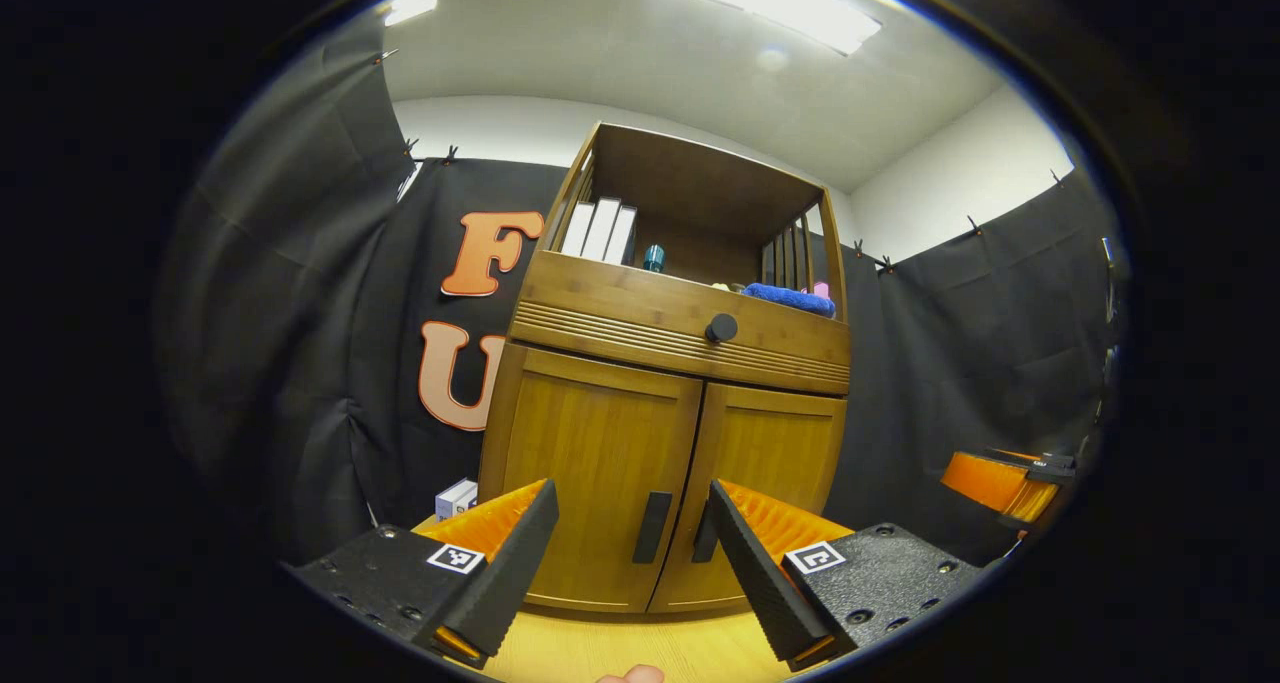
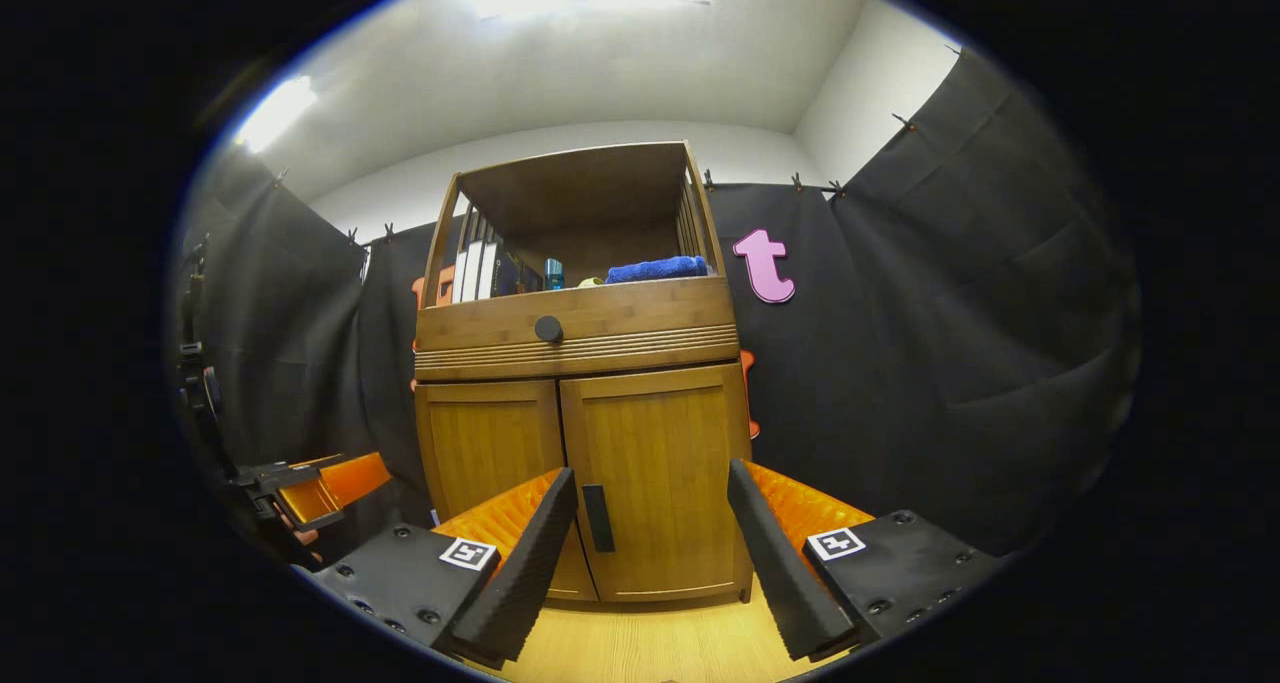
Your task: Open the right door of the double-door shoe cabinet with the right hand, and open the left door with the left hand.
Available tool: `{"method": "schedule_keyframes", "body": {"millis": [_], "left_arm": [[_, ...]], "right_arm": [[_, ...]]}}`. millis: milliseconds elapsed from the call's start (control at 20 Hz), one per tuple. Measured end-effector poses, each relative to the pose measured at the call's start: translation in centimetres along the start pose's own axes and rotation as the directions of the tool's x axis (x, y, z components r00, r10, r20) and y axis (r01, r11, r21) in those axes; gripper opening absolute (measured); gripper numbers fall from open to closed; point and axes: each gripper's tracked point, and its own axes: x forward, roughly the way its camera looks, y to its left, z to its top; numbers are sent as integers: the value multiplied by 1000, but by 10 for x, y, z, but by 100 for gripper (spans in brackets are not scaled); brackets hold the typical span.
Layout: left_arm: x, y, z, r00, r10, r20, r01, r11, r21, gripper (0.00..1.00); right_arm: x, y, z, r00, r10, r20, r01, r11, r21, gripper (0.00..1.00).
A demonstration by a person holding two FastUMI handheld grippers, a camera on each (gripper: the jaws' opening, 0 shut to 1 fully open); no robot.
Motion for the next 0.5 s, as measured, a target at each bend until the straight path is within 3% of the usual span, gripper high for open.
{"method": "schedule_keyframes", "body": {"millis": [250, 500], "left_arm": [[-4, 10, -3, 999, 33, -9, -33, 999, -4, 94], [-11, 23, -6, 998, 65, -16, -65, 998, 4, 91]], "right_arm": [[25, -2, 3, 1000, -9, 25, 10, 1000, -22, 97], [82, 18, -11, 999, 39, 20, -39, 999, -16, 97]]}}
